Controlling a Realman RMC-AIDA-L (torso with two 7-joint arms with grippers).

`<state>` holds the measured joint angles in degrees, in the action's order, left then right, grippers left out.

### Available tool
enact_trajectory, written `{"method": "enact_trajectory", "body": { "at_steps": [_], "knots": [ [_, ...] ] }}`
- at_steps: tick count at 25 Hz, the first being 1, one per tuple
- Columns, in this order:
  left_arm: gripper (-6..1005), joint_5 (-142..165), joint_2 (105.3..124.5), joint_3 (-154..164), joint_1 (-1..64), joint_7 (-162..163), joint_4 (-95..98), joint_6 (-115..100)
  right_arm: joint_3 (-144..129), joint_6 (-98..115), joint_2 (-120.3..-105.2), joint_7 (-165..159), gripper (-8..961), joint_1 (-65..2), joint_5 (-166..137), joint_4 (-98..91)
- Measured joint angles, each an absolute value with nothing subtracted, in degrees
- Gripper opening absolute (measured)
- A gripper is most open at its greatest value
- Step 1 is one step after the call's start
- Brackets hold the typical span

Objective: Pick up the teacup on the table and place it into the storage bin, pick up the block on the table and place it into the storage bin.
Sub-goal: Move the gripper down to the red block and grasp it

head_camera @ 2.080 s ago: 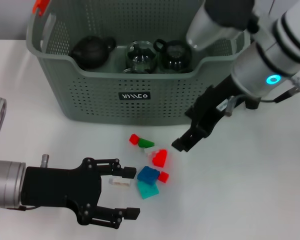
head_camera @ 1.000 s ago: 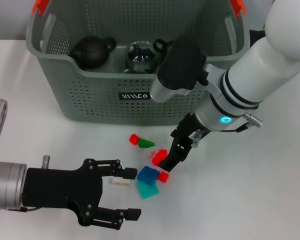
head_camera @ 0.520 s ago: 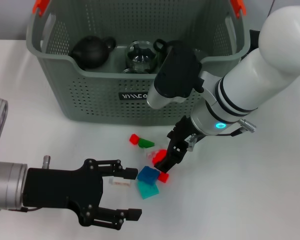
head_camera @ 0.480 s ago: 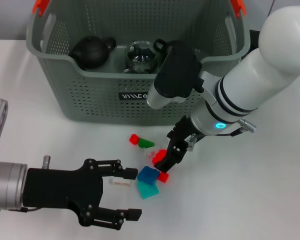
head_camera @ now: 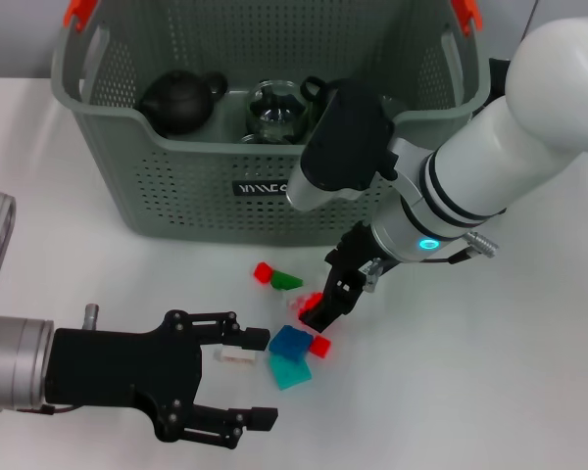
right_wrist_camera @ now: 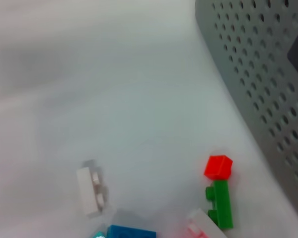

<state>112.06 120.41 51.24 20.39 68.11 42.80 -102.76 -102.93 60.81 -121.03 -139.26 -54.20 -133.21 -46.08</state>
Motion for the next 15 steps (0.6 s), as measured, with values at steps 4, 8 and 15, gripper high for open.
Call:
{"method": "enact_trajectory", "body": {
  "at_steps": [4,8,15],
  "knots": [
    [814,112.06,120.41,51.24,20.39,68.11,42.8,-102.75,-103.76,60.33,-121.03,-139.25,932,-54.29,-132.5,-45.64],
    [814,112.06,120.41,51.24,20.39,68.11,42.8,-102.7,-104.61,60.19,-121.03,-139.2,931,-54.48,-131.99,-45.19],
    [814,112.06,120.41,51.24,20.39,68.11,42.75,-102.65,-104.77,59.66,-121.03,-139.18,928,-54.42,-131.99,-45.17]
  ]
}}
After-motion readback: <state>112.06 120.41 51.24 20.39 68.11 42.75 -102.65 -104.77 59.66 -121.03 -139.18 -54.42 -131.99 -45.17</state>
